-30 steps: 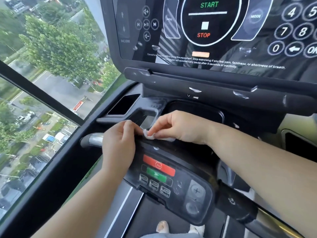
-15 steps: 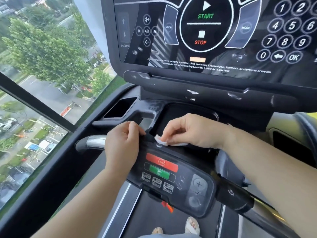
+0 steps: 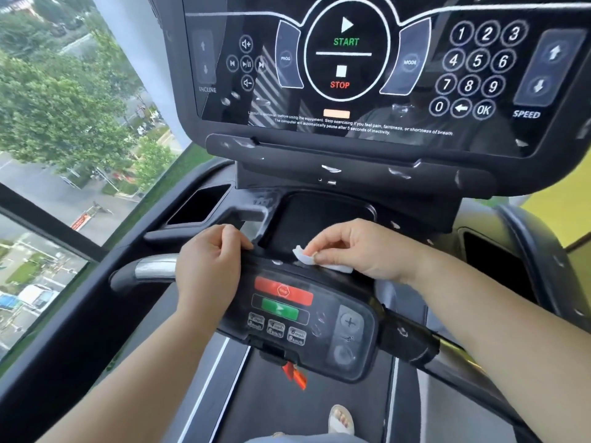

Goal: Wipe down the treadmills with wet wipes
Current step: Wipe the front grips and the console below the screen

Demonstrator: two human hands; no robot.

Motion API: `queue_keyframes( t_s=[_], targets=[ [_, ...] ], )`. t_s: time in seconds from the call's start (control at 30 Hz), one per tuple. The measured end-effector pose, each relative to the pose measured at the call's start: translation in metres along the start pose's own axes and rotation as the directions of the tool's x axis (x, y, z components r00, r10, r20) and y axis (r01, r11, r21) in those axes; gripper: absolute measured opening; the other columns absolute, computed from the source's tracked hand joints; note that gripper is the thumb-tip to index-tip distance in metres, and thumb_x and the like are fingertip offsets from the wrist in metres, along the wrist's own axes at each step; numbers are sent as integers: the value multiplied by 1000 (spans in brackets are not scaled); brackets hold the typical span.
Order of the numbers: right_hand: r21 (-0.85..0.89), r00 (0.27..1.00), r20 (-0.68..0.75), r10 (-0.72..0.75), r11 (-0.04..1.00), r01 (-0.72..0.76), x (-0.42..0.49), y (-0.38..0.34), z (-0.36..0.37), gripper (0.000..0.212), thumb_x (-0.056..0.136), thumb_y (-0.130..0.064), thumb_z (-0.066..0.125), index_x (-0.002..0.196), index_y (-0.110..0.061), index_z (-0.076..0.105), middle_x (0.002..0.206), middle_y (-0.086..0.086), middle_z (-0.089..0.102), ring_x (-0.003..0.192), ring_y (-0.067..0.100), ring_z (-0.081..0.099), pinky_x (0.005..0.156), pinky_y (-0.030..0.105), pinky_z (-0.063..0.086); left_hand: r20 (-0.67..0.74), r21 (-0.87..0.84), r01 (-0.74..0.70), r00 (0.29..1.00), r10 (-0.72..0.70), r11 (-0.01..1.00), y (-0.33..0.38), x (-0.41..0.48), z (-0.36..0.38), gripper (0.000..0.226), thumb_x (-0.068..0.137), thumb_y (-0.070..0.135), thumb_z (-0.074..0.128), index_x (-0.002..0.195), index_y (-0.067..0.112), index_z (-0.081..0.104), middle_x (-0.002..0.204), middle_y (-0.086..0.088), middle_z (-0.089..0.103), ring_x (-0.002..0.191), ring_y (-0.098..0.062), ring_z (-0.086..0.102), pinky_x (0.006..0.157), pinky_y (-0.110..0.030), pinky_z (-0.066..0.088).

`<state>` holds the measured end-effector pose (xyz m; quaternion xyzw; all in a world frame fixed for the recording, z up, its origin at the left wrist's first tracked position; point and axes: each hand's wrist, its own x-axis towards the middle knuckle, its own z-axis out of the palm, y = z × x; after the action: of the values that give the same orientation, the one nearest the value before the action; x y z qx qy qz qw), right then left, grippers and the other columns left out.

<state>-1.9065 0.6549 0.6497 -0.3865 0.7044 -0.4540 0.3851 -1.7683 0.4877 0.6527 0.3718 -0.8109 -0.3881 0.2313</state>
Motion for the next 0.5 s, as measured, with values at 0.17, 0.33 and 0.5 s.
queue_keyframes(
  t_s=[0.17,0.33,0.5],
  targets=[
    [-17,994,-11,107,994,-107,-43,9,-22,20,85,-13,69,82,-32,75,94,-11,73,96,4,66,96,24,45,87,-52,-89,992,93,995,-10,-1,-8,34,82,30,36,67,26,66,75,15,64,79,-11,58,75,-34,44],
    [-86,976,-184,118,987,-136,-34,7,-4,18,87,-14,67,82,-31,70,86,-13,73,88,-3,64,89,16,45,110,-65,-102,988,109,993,-15,-1,-8,34,89,27,38,69,26,66,69,20,62,75,-15,56,73,-37,45],
    [-117,932,-333,142,975,-190,-50,4,3,15,86,-16,69,80,-29,72,78,-21,70,79,-10,62,74,5,44,127,-67,-152,979,160,986,-17,-1,-10,34,84,31,34,72,26,66,77,14,64,85,-14,57,81,-37,45]
  ],
)
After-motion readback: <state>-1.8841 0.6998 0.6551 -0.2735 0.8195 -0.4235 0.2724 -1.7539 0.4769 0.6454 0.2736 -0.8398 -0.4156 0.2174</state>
